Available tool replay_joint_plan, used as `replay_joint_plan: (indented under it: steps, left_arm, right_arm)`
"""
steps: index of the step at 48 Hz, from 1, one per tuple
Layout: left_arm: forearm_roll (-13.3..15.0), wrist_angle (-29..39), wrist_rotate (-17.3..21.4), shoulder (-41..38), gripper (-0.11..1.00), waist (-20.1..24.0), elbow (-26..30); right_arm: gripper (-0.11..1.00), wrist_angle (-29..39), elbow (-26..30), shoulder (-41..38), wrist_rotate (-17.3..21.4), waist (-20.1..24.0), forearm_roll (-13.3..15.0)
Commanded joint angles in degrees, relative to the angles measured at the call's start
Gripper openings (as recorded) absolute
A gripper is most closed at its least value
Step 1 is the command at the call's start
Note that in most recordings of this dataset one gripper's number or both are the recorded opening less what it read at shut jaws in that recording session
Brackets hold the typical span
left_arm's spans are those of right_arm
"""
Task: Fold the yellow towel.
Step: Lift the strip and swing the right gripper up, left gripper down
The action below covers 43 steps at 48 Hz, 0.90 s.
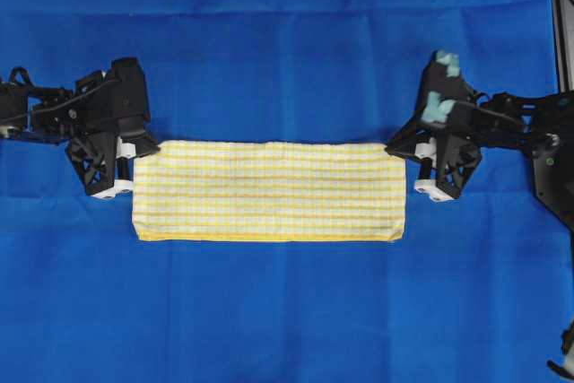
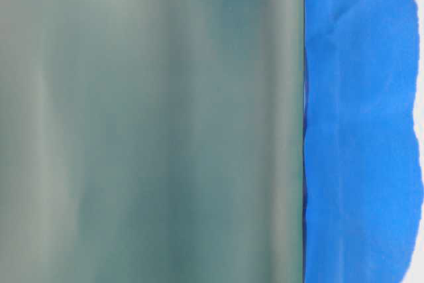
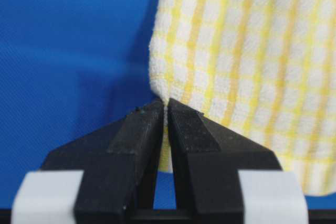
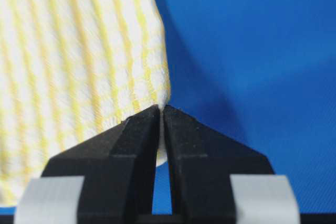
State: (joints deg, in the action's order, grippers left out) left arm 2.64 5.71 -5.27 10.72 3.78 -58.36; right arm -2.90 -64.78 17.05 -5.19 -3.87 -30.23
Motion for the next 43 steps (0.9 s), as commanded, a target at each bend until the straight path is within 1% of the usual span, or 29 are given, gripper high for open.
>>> replay_joint_plan:
  steps: [1, 5, 10, 20, 24, 35, 43]
  left_arm:
    - [-0.1, 3.5, 0.1, 5.0, 0.02, -0.3, 2.3]
    - [-0.1, 5.2, 0.1, 8.2, 0.02, -0.4, 2.5]
    - [-0.1, 6.0, 0.0, 12.0, 0.02, -0.4, 1.8]
    - [-0.1, 5.7, 0.0, 19.7, 0.02, -0.6, -1.1]
    - [-0.1, 5.5, -0.1, 22.4, 0.02, -0.5, -2.4]
    - [-0.1, 3.8, -0.1, 28.8, 0.02, -0.9, -4.9]
    - [-0.1, 3.7, -0.4, 29.4, 0.02, -1.6, -5.3]
  right_arm:
    - [0.03, 0.5, 0.3, 4.5, 0.1, -0.4, 0.2]
    - [0.03, 2.1, 0.3, 8.2, 0.1, -0.8, 0.5]
    - [0.03, 4.7, 0.4, 12.7, 0.1, -1.1, 1.8]
    - [0.03, 9.3, 0.6, 20.4, 0.2, -1.6, 3.8]
    - [0.03, 11.1, 0.4, 22.9, 0.2, -1.8, 4.1]
    - [0.03, 12.5, 0.2, 25.3, 0.2, -2.1, 4.7]
    - [0.03, 11.9, 0.4, 24.7, 0.2, -2.4, 5.1]
